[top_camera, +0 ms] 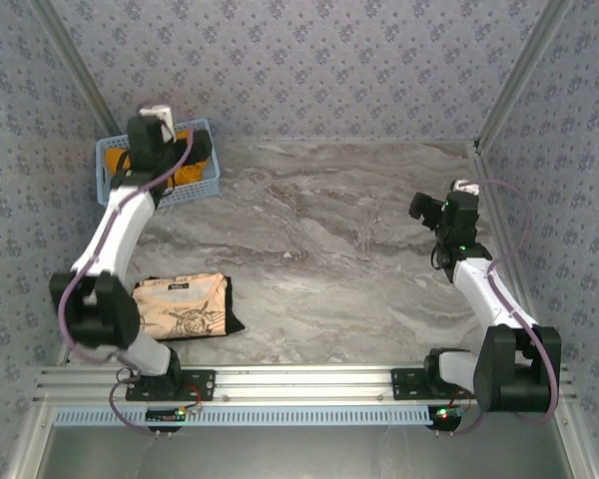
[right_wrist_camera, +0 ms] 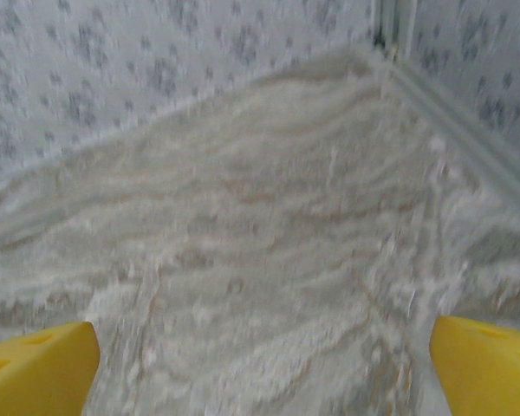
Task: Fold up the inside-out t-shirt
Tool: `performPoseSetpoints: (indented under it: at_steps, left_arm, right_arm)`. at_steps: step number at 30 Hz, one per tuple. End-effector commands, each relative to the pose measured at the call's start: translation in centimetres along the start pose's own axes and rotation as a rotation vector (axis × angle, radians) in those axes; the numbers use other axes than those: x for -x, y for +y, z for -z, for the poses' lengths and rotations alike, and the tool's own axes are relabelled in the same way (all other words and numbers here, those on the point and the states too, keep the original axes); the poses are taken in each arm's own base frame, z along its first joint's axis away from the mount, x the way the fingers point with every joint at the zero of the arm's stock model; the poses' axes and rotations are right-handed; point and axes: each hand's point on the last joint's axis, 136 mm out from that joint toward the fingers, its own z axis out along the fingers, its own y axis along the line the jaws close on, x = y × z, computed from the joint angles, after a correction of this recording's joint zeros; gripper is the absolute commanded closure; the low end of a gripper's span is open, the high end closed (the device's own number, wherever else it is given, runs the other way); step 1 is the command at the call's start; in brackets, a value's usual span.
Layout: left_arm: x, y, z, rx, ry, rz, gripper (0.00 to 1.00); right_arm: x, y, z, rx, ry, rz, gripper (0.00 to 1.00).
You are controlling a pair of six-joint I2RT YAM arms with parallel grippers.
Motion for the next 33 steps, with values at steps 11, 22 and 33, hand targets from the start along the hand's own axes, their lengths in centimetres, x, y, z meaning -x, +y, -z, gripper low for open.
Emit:
performPoseSetpoints:
  at_steps: [11,22,33]
  left_arm:
    - [-13.7,-1.2,-14.1,0.076,0.55,-0.122,0.0]
    - [-22.0,-24.0,-9.3,-0.45,0.637,-0.357,0.0]
    - [-15.3,-29.5,5.1,-0.493,0.584,-0.337,0.0]
  right_arm:
    - [-4.2,2.2,2.7,0.036,0.227,0.067,0.0]
    - [-2.9,0.8,4.4,-0.04,0.183,0.023,0.0]
    - [-4.2,6.3,3.4,0.212,0.361,0.109,0.04]
